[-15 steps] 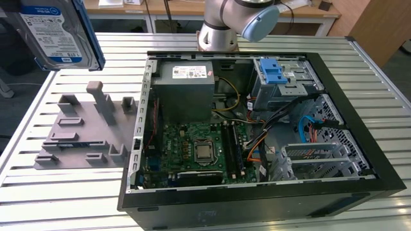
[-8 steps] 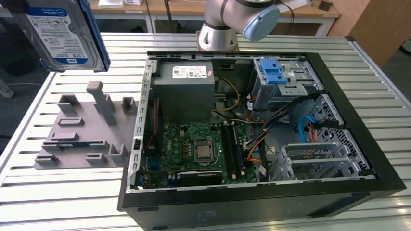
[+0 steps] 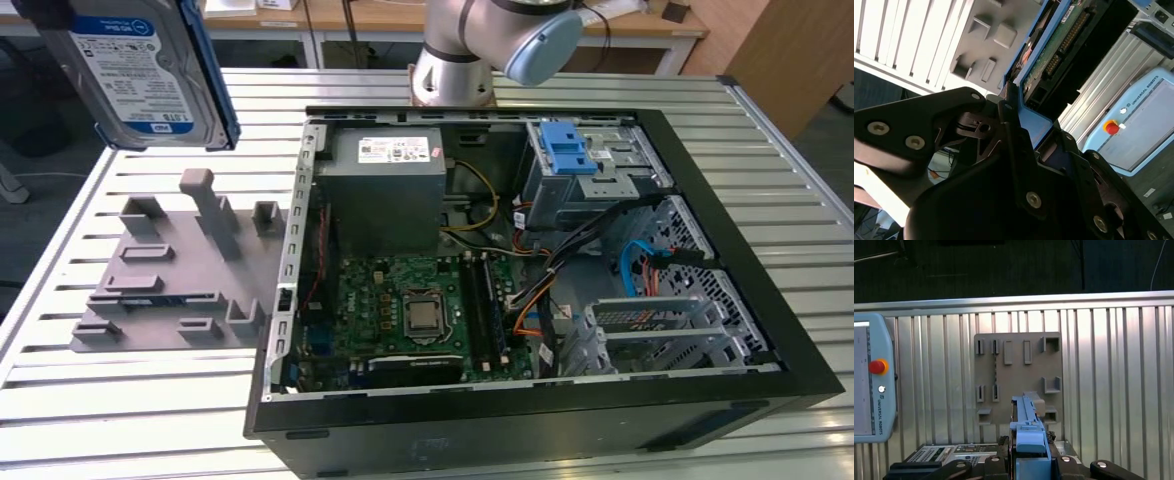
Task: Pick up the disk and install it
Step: 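Pick up the disk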
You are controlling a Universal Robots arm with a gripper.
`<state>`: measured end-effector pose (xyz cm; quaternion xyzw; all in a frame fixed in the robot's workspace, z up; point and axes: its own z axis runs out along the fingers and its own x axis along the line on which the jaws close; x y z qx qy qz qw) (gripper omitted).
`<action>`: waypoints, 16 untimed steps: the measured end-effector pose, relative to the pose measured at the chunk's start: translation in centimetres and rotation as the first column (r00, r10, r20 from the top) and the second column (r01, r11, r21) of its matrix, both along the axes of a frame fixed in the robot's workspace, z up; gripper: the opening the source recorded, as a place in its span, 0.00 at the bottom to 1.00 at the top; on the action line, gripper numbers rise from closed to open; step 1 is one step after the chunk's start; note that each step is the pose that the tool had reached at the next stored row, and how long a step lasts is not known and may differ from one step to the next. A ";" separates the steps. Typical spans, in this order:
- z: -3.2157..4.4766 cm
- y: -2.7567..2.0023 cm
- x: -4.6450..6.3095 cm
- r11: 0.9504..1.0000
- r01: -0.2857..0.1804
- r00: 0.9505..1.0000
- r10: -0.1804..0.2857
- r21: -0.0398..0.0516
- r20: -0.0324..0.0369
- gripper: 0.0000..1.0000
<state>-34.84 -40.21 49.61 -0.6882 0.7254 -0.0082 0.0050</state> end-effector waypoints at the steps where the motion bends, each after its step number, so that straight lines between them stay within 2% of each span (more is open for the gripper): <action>1: 0.00 -0.01 0.1 1.000 0.000 1.000 0.000 0.000 0.000 0.37; 8: 0.00 -0.16 0.8 1.000 0.000 1.000 0.000 0.000 0.000 0.37; 16: 0.00 -0.63 1.9 1.000 0.000 1.000 0.000 0.000 0.000 0.37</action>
